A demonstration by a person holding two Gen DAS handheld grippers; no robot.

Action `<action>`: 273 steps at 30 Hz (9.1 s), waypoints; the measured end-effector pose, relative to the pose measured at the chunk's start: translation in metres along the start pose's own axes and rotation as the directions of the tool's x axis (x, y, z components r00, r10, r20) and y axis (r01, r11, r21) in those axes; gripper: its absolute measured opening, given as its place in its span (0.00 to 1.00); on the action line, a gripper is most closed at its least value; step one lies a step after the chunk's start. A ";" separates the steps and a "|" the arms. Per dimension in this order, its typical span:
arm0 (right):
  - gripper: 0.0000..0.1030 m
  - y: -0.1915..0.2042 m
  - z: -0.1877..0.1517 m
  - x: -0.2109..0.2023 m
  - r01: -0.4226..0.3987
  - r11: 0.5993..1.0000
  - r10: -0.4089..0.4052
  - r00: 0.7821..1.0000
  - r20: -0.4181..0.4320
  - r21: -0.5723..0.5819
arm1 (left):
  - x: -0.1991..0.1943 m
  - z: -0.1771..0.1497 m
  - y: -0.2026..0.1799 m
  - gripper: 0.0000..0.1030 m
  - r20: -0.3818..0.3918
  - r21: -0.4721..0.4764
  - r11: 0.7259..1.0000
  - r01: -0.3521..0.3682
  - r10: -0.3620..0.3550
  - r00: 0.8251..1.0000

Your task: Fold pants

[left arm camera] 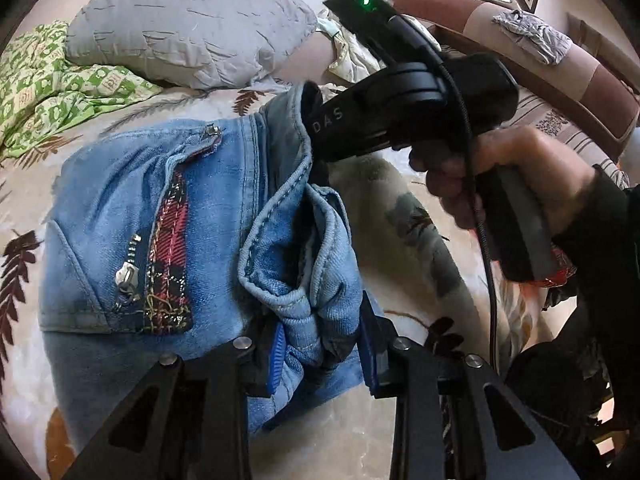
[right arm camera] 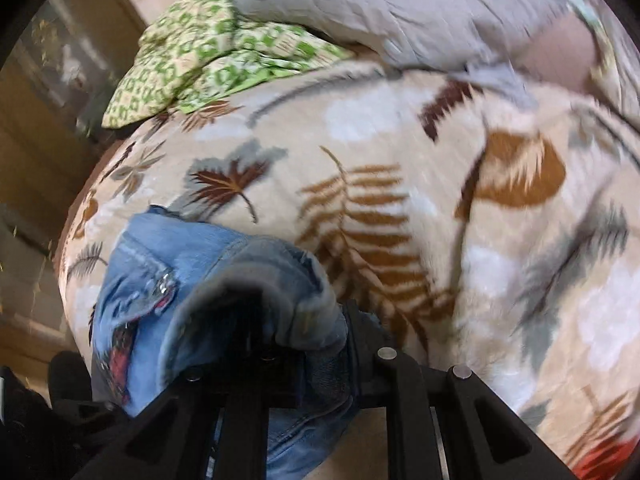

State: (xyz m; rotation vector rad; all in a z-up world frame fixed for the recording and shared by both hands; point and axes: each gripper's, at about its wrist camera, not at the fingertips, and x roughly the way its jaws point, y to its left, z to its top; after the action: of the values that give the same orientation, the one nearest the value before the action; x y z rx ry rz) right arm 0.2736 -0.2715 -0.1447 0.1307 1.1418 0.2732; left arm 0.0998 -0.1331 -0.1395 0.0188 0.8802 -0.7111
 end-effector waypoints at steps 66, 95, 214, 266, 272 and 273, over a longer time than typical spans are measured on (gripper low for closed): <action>0.98 0.009 -0.151 -0.038 -0.275 0.782 0.186 0.960 0.211 0.560 | -0.007 0.048 0.146 1.00 -0.074 -0.443 0.885 0.143 -0.195 0.978; 0.37 0.096 -0.054 -0.049 -0.273 0.909 0.122 0.896 0.426 0.315 | -0.077 0.107 0.186 0.32 0.064 -0.339 0.930 0.144 -0.130 0.989; 0.30 0.101 -0.090 0.003 -0.068 0.981 0.114 0.961 0.253 -0.183 | 0.009 0.127 0.253 0.41 -0.224 -0.282 0.925 -0.255 0.195 0.955; 0.95 0.036 -0.041 -0.003 -0.286 0.906 0.265 0.958 0.108 0.312 | -0.076 0.030 0.206 1.00 0.012 -0.294 0.956 0.000 0.004 1.000; 0.96 0.013 -0.056 0.027 -0.426 0.790 0.416 0.901 0.124 0.441 | -0.033 0.034 0.236 1.00 -0.076 -0.487 0.867 0.104 -0.161 0.984; 0.96 0.012 -0.055 0.032 -0.445 0.776 0.434 0.891 0.133 0.447 | -0.027 0.034 0.238 1.00 -0.079 -0.508 0.854 0.115 -0.179 0.981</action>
State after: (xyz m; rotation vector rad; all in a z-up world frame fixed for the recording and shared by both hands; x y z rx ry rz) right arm 0.2338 -0.2526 -0.1926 0.8423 1.1265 0.4054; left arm 0.2493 0.0559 -0.1614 -0.4816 1.1770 -0.6082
